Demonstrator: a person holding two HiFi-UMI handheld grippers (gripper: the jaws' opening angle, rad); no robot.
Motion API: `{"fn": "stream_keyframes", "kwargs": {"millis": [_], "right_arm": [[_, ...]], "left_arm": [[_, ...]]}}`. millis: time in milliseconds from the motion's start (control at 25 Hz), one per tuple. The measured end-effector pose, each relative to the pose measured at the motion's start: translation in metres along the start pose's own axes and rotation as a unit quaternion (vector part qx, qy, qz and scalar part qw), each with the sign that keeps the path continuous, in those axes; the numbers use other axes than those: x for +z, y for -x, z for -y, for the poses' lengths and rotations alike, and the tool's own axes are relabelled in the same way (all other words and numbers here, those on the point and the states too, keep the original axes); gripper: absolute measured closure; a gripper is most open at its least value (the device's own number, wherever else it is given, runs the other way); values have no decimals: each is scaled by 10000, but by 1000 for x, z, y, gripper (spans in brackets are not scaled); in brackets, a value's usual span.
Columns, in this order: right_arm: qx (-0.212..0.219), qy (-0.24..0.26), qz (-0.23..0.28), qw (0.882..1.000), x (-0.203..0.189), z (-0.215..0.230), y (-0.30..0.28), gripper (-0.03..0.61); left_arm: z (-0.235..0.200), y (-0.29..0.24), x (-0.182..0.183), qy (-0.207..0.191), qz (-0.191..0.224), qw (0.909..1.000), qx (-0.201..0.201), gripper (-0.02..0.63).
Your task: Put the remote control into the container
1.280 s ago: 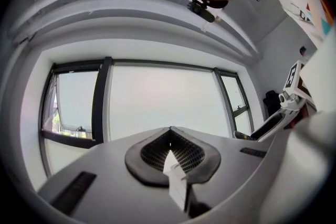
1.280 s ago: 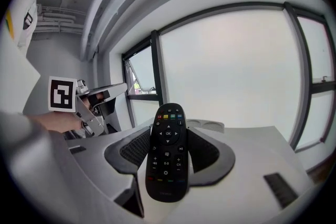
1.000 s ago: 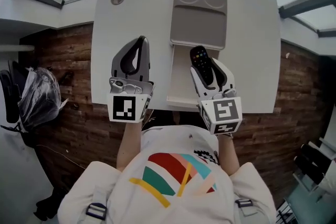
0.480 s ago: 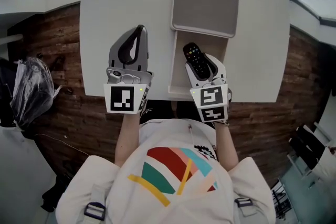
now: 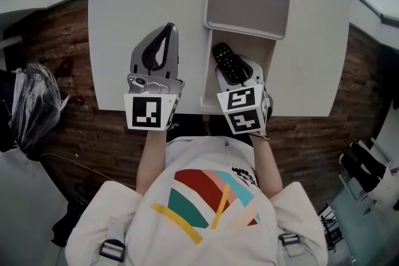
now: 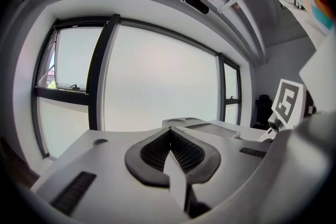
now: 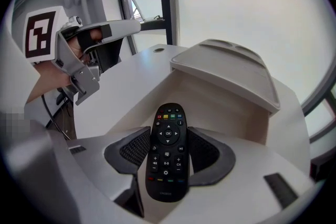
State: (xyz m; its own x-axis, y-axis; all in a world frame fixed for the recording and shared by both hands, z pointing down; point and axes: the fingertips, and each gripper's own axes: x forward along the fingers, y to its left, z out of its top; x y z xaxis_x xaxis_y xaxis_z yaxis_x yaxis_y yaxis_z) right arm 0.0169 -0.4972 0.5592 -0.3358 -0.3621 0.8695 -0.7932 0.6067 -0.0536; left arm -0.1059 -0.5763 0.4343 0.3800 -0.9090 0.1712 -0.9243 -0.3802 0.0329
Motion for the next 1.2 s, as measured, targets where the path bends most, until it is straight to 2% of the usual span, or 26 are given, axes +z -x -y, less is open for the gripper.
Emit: {"fn": "stream_keyframes", "kwargs": {"millis": [80, 520, 720, 960, 1200], "right_arm": [[35, -162, -38, 9999, -1, -1, -4, 350], [47, -246, 132, 9996, -2, 2, -11, 348], [-377, -468, 178, 9980, -1, 6, -15, 348], [-252, -507, 236, 9981, 2, 3, -15, 347], [-409, -588, 344, 9968, 3, 7, -14, 332]], "left_arm": [[0, 0, 0, -2, -25, 10000, 9, 606], [-3, 1, -6, -15, -79, 9999, 69, 606], [-3, 0, 2, -47, 0, 10000, 66, 606], [-1, 4, -3, -61, -112, 9999, 8, 606], [-2, 7, 6, -76, 70, 9999, 23, 606]]}}
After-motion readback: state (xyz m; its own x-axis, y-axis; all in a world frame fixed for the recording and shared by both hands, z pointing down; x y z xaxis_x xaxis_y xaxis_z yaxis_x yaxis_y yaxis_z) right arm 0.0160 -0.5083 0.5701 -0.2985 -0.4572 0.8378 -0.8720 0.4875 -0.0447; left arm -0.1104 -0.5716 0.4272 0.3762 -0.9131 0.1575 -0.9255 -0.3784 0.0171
